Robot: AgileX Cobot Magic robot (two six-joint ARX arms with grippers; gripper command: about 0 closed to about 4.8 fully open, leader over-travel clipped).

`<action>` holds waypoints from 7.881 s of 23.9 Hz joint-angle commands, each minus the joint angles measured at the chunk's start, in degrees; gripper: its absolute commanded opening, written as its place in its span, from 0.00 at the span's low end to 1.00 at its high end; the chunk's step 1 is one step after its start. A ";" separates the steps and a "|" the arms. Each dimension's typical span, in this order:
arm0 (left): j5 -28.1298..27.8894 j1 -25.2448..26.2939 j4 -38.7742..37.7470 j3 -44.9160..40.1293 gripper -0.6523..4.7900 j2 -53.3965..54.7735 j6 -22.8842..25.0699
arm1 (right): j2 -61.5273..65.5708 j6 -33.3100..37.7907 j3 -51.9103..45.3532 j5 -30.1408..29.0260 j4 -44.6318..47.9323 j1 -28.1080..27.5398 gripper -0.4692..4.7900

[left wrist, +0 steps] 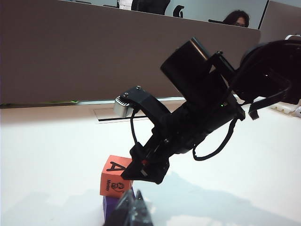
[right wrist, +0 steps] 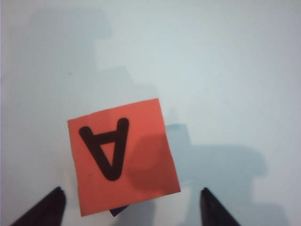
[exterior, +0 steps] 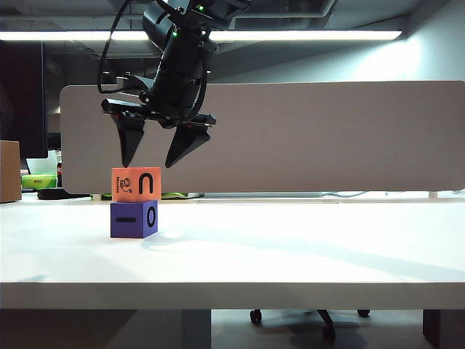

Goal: Stack the letter block on the right onto the letter block on the left.

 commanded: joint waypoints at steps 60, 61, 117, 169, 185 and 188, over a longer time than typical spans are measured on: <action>-16.04 -0.09 -22.14 -0.15 0.11 -16.96 2.40 | -44.33 -10.34 0.09 12.17 -4.31 8.76 0.08; -16.06 -0.09 -20.92 -0.61 0.11 -16.96 2.40 | -45.00 -10.36 0.09 12.87 -4.90 8.79 0.08; -24.37 -0.09 -0.35 -22.67 0.11 -16.98 2.47 | -112.83 6.01 -67.47 18.05 -8.94 8.70 0.08; -24.39 -0.11 -0.37 -22.67 0.11 -16.98 2.47 | -141.26 -0.94 -142.18 -6.32 53.35 -40.89 0.08; -24.39 -0.11 -0.39 -22.67 0.11 -16.98 2.47 | -141.26 -1.03 -142.18 2.73 49.24 -42.95 0.08; -24.37 -0.11 -0.39 -22.67 0.11 -16.98 2.47 | -141.26 -1.07 -142.18 -0.46 49.18 -44.06 0.08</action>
